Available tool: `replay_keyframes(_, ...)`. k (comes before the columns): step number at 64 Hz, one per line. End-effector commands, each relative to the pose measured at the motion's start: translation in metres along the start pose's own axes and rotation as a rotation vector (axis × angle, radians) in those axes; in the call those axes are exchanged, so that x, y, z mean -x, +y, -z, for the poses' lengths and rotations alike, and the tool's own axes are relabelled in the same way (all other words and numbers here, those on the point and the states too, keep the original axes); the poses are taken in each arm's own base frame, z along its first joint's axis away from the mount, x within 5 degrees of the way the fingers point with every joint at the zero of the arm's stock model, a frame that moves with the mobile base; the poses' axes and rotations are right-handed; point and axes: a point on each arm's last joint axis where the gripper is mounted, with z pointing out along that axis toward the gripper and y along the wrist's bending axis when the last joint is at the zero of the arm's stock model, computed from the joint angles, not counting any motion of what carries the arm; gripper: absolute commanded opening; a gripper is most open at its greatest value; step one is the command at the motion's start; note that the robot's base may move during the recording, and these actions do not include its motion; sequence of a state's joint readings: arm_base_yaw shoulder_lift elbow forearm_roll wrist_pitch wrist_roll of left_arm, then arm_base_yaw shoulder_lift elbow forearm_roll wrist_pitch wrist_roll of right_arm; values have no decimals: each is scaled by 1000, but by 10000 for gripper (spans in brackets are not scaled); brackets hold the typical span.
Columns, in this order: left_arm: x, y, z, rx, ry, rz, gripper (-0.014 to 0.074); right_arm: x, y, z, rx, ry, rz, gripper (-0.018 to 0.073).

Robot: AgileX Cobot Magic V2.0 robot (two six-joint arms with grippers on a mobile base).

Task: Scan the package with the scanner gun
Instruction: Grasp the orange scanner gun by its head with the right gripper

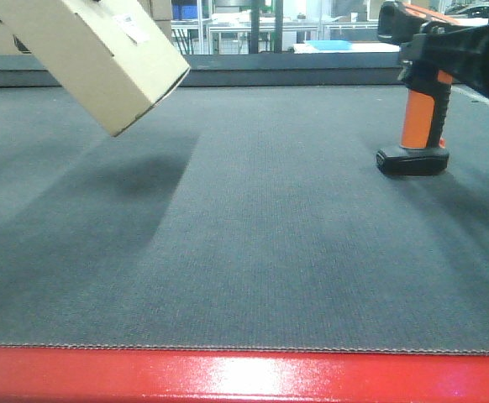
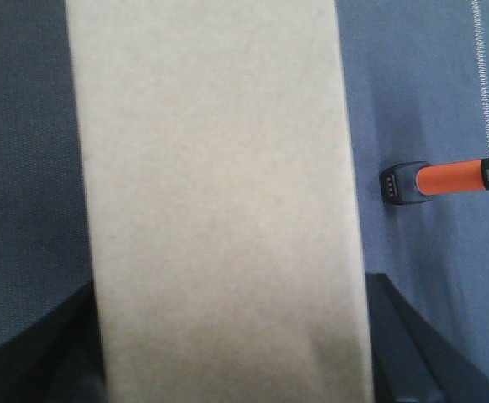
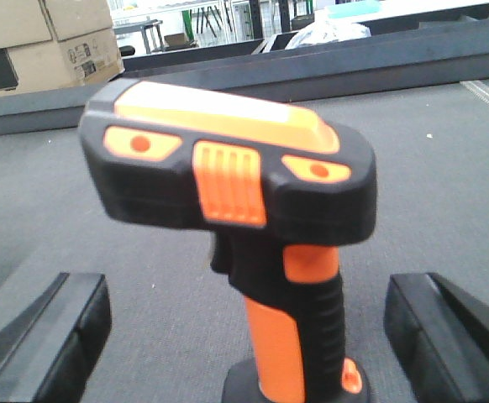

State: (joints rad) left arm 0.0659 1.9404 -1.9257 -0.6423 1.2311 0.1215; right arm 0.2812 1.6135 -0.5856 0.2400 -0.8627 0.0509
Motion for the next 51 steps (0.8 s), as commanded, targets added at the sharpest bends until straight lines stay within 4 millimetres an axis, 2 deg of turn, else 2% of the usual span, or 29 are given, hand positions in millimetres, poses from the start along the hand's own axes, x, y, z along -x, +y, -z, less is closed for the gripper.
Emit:
replay_keyframes(1, 1, -9, 8, -31, -30, -9, -111, 0, 1, -7, -5, -20, -5, 570)
replay_keyframes(12, 1, -9, 8, -31, -30, -9, -111, -7, 0, -14, -24, 0, -15, 570)
replay_keyframes(28, 1, -9, 8, -31, -30, -9, -111, -2, 1, -31, -36, -27, -32, 570)
replay_keyframes(51, 1, -9, 8, -31, -30, -9, -111, -3, -5, -42, -60, -29, -37, 570)
